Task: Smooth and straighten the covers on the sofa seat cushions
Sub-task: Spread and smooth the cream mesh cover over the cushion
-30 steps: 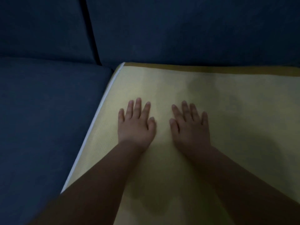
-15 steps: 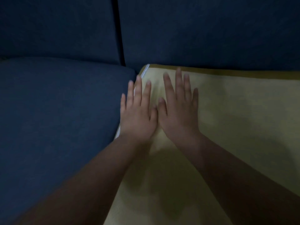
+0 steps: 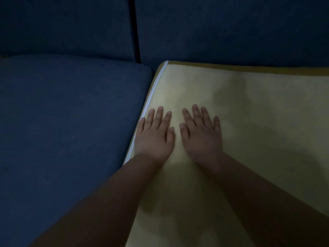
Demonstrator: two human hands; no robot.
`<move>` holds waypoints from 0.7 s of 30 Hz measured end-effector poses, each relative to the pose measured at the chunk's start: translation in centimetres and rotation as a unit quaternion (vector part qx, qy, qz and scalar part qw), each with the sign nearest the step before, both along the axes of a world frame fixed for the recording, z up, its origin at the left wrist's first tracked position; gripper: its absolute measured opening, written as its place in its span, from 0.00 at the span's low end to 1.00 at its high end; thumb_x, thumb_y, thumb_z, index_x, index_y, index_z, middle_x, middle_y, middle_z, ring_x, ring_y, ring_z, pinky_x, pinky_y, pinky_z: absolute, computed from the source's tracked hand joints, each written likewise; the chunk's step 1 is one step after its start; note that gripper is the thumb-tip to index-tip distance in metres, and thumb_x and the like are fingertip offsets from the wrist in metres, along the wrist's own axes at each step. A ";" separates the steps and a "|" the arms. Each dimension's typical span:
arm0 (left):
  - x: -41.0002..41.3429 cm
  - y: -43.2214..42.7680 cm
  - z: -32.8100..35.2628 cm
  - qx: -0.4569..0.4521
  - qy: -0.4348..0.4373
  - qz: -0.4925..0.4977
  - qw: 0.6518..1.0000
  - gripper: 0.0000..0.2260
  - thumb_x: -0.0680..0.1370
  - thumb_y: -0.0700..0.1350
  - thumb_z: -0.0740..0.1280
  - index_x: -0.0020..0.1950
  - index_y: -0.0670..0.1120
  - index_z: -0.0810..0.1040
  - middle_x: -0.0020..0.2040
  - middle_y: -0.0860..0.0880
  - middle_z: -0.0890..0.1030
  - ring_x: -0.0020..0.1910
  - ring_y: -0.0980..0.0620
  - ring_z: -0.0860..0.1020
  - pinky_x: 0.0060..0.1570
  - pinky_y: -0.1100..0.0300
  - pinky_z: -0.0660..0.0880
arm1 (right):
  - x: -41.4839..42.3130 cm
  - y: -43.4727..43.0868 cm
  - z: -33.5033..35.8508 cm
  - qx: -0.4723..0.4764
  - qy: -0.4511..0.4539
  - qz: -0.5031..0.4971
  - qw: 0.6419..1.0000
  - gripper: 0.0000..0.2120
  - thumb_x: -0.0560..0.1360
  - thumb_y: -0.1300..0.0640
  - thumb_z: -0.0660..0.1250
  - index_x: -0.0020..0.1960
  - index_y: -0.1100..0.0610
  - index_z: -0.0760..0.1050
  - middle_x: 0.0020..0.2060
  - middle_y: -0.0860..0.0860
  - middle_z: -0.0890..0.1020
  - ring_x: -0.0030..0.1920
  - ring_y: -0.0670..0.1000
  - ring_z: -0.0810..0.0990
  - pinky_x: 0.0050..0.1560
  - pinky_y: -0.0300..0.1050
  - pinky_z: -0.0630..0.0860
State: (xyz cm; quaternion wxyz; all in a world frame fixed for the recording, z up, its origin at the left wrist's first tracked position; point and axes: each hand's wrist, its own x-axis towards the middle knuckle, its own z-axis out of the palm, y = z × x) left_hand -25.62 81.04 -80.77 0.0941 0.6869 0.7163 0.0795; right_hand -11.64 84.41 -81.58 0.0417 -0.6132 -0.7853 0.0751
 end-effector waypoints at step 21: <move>-0.1 -9.8 7.9 0.185 -0.053 0.004 0.981 0.26 0.81 0.52 0.44 0.79 0.51 0.47 0.79 0.52 0.42 0.77 0.54 0.38 0.75 0.54 0.39 | -1.2 -12.1 6.8 0.170 0.120 -0.019 0.978 0.27 0.80 0.49 0.49 0.79 0.53 0.53 0.78 0.54 0.50 0.78 0.53 0.46 0.74 0.59 0.45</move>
